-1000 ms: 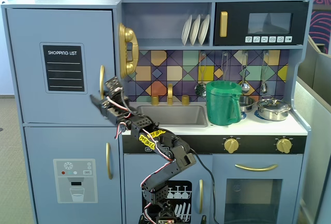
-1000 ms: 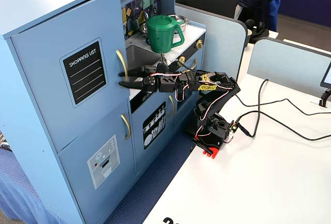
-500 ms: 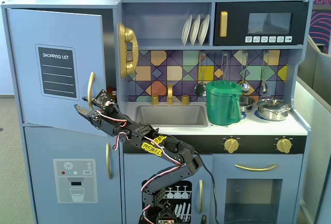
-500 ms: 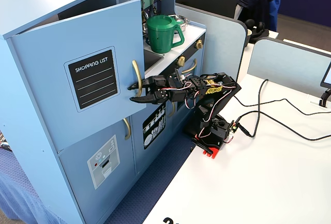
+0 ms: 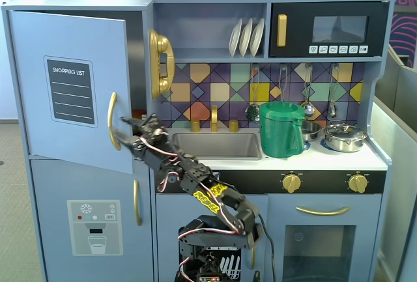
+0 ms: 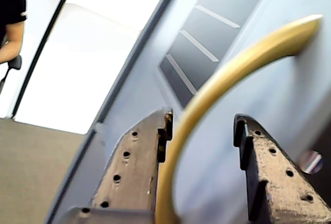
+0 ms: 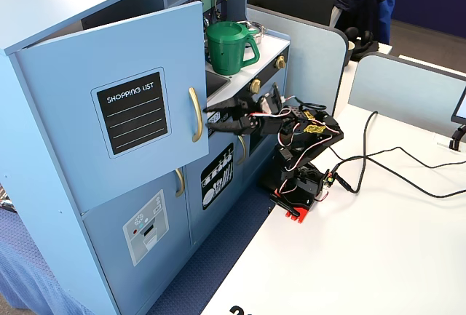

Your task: Open the left cabinet door

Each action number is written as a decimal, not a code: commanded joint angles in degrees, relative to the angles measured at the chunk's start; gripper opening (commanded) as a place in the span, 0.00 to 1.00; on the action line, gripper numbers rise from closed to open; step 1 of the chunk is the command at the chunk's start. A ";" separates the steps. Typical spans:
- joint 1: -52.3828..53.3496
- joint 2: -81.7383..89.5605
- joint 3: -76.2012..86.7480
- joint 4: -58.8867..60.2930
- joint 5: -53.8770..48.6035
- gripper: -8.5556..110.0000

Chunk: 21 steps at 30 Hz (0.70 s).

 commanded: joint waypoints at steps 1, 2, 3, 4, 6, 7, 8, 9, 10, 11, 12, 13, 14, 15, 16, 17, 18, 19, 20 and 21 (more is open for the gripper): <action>5.98 4.92 -0.18 4.13 3.34 0.12; 7.29 5.98 -0.18 4.83 4.39 0.12; 8.61 6.77 -0.18 5.54 5.27 0.12; 9.76 7.47 -0.18 6.06 6.06 0.12; 12.13 8.53 0.00 6.50 7.56 0.12; 13.18 8.79 0.00 6.50 8.44 0.12; 14.24 8.88 0.00 6.59 8.96 0.12; 15.38 8.96 0.00 6.94 9.58 0.11; 16.44 8.96 -0.18 7.29 10.63 0.11; 17.49 8.79 -0.44 7.73 11.78 0.11; 18.54 8.26 -0.62 7.82 12.57 0.11; 19.51 7.56 -0.62 7.82 13.36 0.11; 20.21 6.59 -0.62 7.65 14.15 0.11; 20.74 5.27 -0.70 7.65 14.59 0.11; 21.01 3.78 -0.53 7.03 14.59 0.11; 21.01 2.02 -0.09 5.80 14.50 0.11; 20.74 0.09 0.44 4.31 14.06 0.11; 20.48 -1.85 1.23 2.37 13.62 0.11; 20.13 -4.13 1.76 0.35 13.36 0.11; 19.78 -6.24 2.02 -1.41 13.27 0.10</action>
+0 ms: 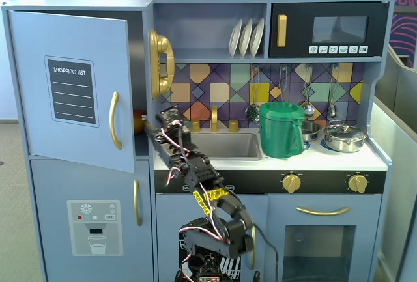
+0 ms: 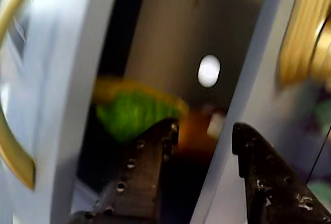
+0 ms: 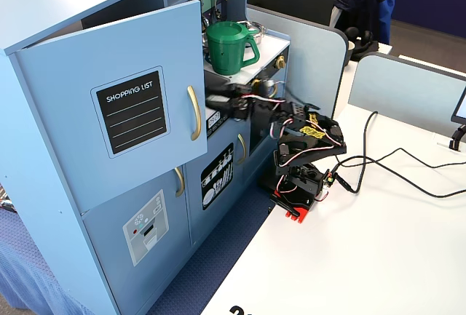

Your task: Open the left cabinet door

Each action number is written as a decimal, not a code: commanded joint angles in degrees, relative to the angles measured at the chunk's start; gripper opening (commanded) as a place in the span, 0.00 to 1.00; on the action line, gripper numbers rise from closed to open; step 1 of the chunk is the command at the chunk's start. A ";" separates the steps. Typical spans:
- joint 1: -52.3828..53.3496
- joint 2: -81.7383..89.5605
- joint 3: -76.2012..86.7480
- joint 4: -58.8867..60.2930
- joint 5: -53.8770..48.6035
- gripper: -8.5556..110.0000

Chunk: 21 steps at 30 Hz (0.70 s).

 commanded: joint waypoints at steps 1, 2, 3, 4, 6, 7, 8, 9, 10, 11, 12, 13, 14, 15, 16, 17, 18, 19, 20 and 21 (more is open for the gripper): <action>-0.70 -6.86 0.35 -7.29 -0.26 0.10; -1.41 -9.05 0.35 -9.05 -0.26 0.10; -2.37 -10.90 0.09 -10.72 -0.88 0.10; -3.69 -12.57 -0.44 -11.95 -1.49 0.10; -6.68 -15.12 -1.49 -13.97 -3.43 0.10; -8.44 -16.00 -1.76 -14.68 -4.75 0.10; -9.93 -16.61 -1.93 -15.38 -5.98 0.10; -11.51 -17.05 -2.02 -15.73 -6.94 0.10; -12.92 -17.23 -2.02 -16.08 -7.73 0.10; -14.15 -17.40 -1.85 -16.08 -8.70 0.10; -15.38 -17.58 -1.67 -16.52 -9.49 0.10; -16.70 -17.75 -1.41 -17.05 -10.28 0.10; -17.84 -18.02 -1.32 -17.40 -10.90 0.10; -18.98 -18.28 -1.23 -18.02 -11.51 0.11; -20.39 -18.54 -1.14 -18.54 -12.22 0.11; -21.71 -18.90 -1.05 -19.16 -13.10 0.11; -23.20 -19.16 -0.88 -19.95 -13.89 0.11; -24.52 -19.42 -0.79 -20.39 -14.50 0.11; -25.66 -19.60 -0.62 -20.65 -15.12 0.11; -26.72 -19.78 -0.53 -21.01 -15.73 0.11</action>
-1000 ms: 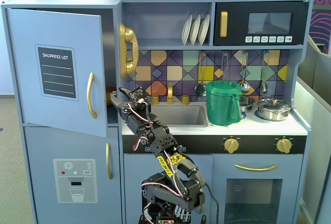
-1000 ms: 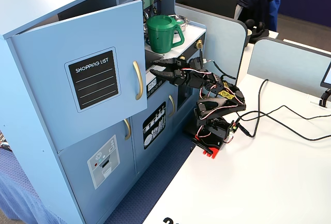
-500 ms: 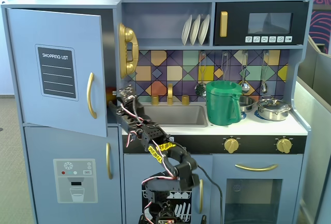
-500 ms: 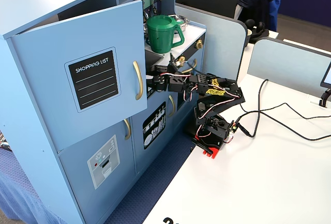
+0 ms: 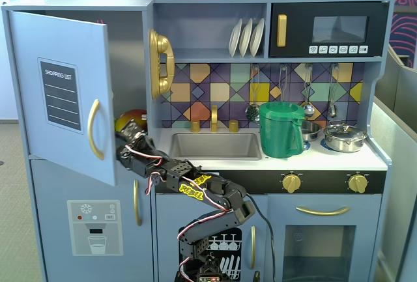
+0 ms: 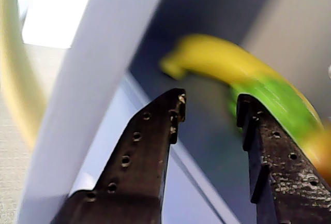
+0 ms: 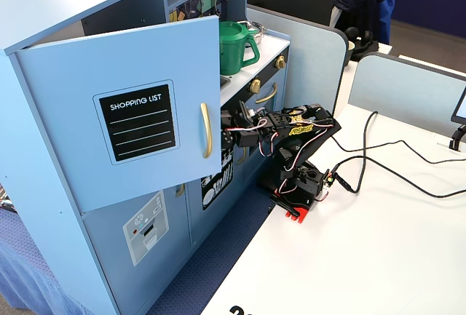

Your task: Open the left cabinet door

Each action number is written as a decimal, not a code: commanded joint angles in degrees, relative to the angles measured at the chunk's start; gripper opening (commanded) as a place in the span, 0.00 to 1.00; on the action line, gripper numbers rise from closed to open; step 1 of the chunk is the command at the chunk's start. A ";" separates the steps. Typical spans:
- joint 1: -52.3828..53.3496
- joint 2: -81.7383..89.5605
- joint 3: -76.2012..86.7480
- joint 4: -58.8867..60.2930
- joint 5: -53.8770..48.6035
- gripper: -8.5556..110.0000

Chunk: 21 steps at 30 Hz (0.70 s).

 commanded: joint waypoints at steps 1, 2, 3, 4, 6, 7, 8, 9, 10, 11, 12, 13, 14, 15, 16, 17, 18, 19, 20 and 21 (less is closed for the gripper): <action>-5.27 -0.53 -1.05 -3.43 -2.55 0.11; -6.42 -0.70 -1.05 -3.87 -3.08 0.11; -7.65 -1.05 -1.05 -4.39 -3.60 0.11; -8.88 -1.58 -1.14 -4.75 -4.48 0.11; -11.51 -2.99 -1.67 -5.54 -6.42 0.10; -12.83 -3.78 -1.93 -6.06 -7.03 0.10; -13.97 -4.39 -2.29 -6.06 -7.56 0.10; -14.85 -5.10 -2.37 -6.68 -8.00 0.10; -15.38 -5.80 -2.37 -7.38 -8.17 0.10; -15.82 -6.33 -2.46 -7.82 -8.44 0.10; -16.17 -6.77 -2.46 -8.44 -8.61 0.10; -16.44 -6.86 -2.55 -8.61 -8.70 0.10; -16.61 -6.94 -2.55 -8.61 -9.05 0.10; -16.61 -6.94 -2.37 -8.79 -9.23 0.10; -15.91 -6.77 -2.29 -8.88 -9.14 0.10; -14.33 -6.42 -2.29 -8.88 -8.44 0.10; -11.78 -5.80 -2.37 -8.61 -7.47 0.10; -8.44 -4.92 -2.55 -7.73 -6.24 0.10; -4.48 -4.04 -2.90 -6.33 -4.57 0.10; -0.35 -3.25 -3.43 -4.66 -2.99 0.10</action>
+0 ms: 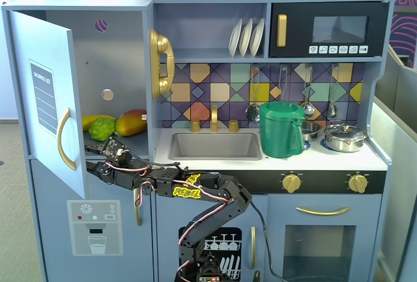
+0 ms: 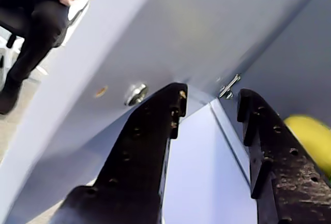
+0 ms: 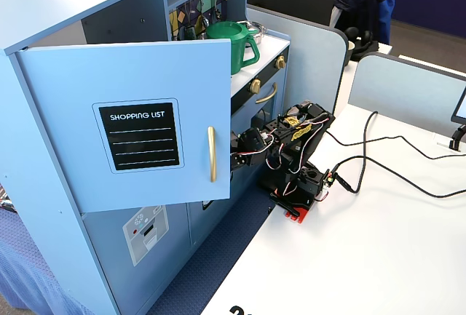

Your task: Open the left cabinet door

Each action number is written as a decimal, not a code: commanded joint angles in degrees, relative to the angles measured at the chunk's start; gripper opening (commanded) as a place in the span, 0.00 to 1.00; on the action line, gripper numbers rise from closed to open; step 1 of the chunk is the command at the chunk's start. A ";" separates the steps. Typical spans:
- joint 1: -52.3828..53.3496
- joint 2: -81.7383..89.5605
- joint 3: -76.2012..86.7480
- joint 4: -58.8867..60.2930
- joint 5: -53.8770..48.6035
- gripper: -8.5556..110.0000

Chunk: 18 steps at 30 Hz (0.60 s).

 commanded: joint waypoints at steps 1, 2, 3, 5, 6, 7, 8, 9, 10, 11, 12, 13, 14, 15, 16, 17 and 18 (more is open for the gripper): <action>14.41 3.87 -4.04 4.04 5.62 0.10; 18.19 5.19 -4.39 6.50 7.73 0.10; 21.80 6.50 -4.48 8.70 9.76 0.10; 28.92 9.58 -3.34 14.06 13.01 0.10; 32.26 11.07 -2.11 16.17 14.06 0.10; 35.33 12.74 -0.97 18.46 15.64 0.10; 38.41 14.15 -0.18 21.62 17.31 0.10; 41.40 15.38 0.09 25.05 18.90 0.10; 44.38 16.35 0.26 28.13 20.57 0.10; 46.93 17.14 0.26 30.15 22.68 0.10; 49.31 18.11 0.18 31.82 24.52 0.10; 51.15 19.60 0.00 33.84 26.10 0.10; 52.56 21.27 -0.53 36.56 27.42 0.10; 53.61 23.03 -1.14 39.90 28.56 0.10; 54.49 25.05 -1.41 42.89 29.36 0.10; 55.20 26.98 -1.41 45.53 29.88 0.10; 55.99 28.65 -1.49 48.34 30.06 0.10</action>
